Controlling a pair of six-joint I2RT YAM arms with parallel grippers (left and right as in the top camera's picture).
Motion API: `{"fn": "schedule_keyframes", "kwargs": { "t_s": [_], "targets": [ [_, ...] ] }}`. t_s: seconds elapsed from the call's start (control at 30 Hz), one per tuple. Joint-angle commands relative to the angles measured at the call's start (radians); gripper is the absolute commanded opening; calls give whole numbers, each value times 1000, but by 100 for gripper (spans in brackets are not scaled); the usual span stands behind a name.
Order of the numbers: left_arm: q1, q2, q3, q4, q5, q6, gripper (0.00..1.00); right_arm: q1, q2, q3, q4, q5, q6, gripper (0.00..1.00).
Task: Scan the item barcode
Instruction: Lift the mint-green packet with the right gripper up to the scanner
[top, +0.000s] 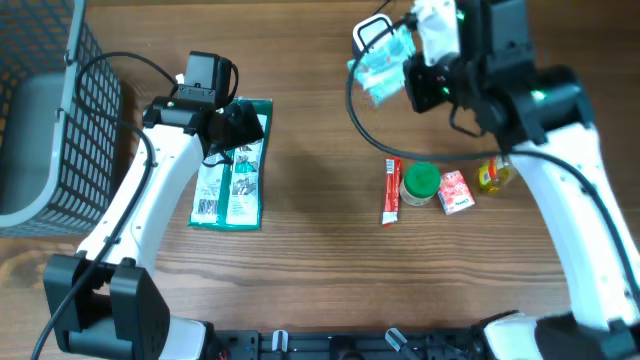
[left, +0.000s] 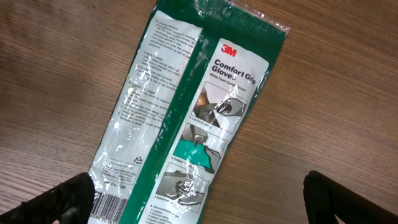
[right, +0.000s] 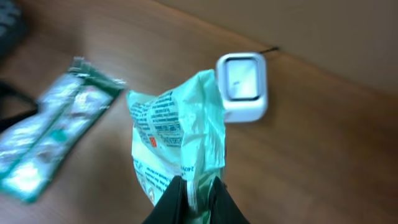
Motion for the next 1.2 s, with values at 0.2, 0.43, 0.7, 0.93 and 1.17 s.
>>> {"fn": "schedule_keyframes", "kwargs": {
  "t_s": [0.2, 0.43, 0.7, 0.93, 1.17],
  "targets": [
    [2, 4, 1, -1, -13, 5, 100, 9, 261, 12, 305, 481, -208, 4],
    [2, 4, 1, -1, -13, 5, 100, 11, 371, 12, 502, 624, -277, 4],
    [2, 4, 1, -1, -13, 5, 100, 12, 449, 12, 629, 645, -300, 4],
    [2, 4, 1, -1, -14, 5, 100, 27, 521, 12, 652, 622, -299, 4],
    [2, 4, 1, -1, -14, 5, 100, 76, 591, 11, 653, 619, -327, 4]
  ]
}}
